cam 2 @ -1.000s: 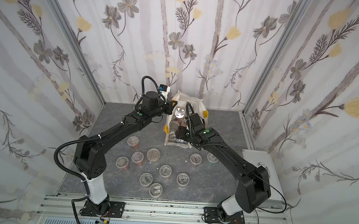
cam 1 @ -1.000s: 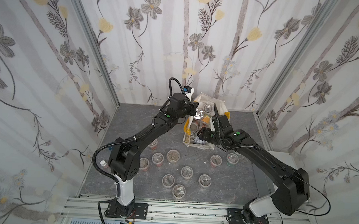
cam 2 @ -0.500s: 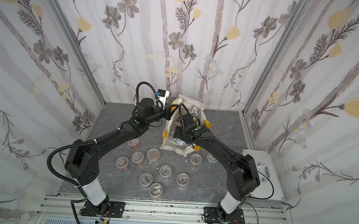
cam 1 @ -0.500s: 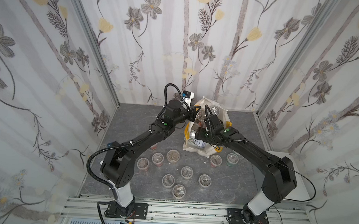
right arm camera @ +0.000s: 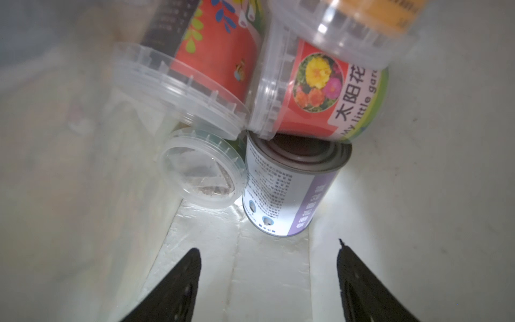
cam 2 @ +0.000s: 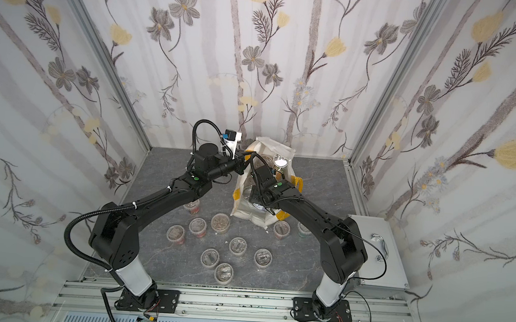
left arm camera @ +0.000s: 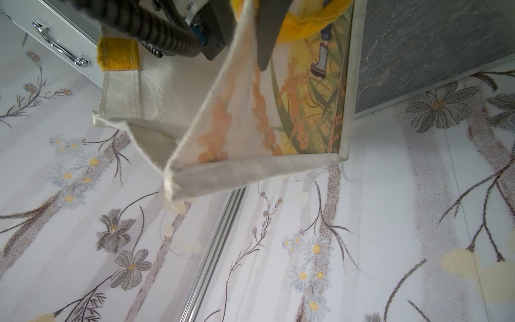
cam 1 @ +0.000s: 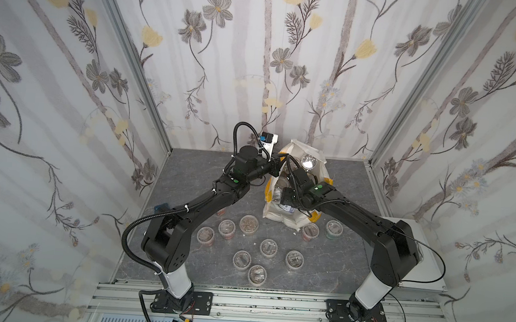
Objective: Take out the seed jars from the canvas bag
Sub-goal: Pick up the seed jar from the canvas bag.
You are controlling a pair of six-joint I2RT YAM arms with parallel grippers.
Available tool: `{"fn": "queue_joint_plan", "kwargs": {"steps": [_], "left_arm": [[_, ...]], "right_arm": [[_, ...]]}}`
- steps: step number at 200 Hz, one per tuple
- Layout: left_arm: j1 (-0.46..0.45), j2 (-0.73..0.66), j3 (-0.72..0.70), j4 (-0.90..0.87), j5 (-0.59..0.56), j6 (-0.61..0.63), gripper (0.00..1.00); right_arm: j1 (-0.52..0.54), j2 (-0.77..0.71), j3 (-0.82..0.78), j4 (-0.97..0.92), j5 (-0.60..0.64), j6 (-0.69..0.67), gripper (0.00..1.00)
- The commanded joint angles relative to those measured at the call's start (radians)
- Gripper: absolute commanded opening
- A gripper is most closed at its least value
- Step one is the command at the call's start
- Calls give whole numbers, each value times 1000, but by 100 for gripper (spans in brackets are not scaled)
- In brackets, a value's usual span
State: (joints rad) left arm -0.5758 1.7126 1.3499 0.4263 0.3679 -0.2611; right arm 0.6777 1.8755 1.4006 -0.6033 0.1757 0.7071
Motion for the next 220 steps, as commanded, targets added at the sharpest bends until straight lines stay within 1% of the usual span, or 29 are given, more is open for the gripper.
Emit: {"fn": "queue_joint_plan", "kwargs": {"steps": [1,9,19,37,61,72,79,94,109,116,129,151,174,189,202,220], "left_arm": [[-2,-16,-8,104,15,-9,0],[-2,-15,-12,111,15,-10,0],[-1,-15,-14,115,16,-10,0],[-2,-13,-12,112,14,-12,0],[-2,-19,-16,106,15,-14,0],[-1,-24,-20,100,12,-12,0],[-1,-26,-20,97,10,-11,0],[-2,-30,-23,95,4,-9,0],[-2,-29,-22,94,3,-13,0],[-2,-30,-23,93,3,-16,0],[-2,-29,-22,92,3,-18,0],[-2,-27,-22,90,2,-17,0],[-2,-24,-24,96,4,-24,0],[-2,-21,-24,102,5,-27,0],[-2,-20,-24,104,5,-26,0],[-1,-18,-19,104,5,-24,0]], "right_arm": [[5,8,2,96,-70,-59,68],[7,7,-11,146,-100,-77,64],[8,9,-17,182,-105,-88,61],[-1,9,-3,180,-42,-88,56],[-29,-5,-3,186,-41,-91,49],[-46,-9,-7,204,-72,-105,47],[-57,-10,-8,219,-102,-114,43],[-78,-3,-8,255,-162,-138,38],[-88,4,-5,294,-190,-165,38],[-86,9,3,301,-186,-186,36],[-85,15,26,300,-172,-226,35],[-88,25,49,300,-115,-279,36],[-93,50,67,301,-92,-341,36],[-94,67,77,297,-47,-374,36],[-96,75,78,304,-38,-407,38],[-101,87,73,335,-65,-462,40]]}}
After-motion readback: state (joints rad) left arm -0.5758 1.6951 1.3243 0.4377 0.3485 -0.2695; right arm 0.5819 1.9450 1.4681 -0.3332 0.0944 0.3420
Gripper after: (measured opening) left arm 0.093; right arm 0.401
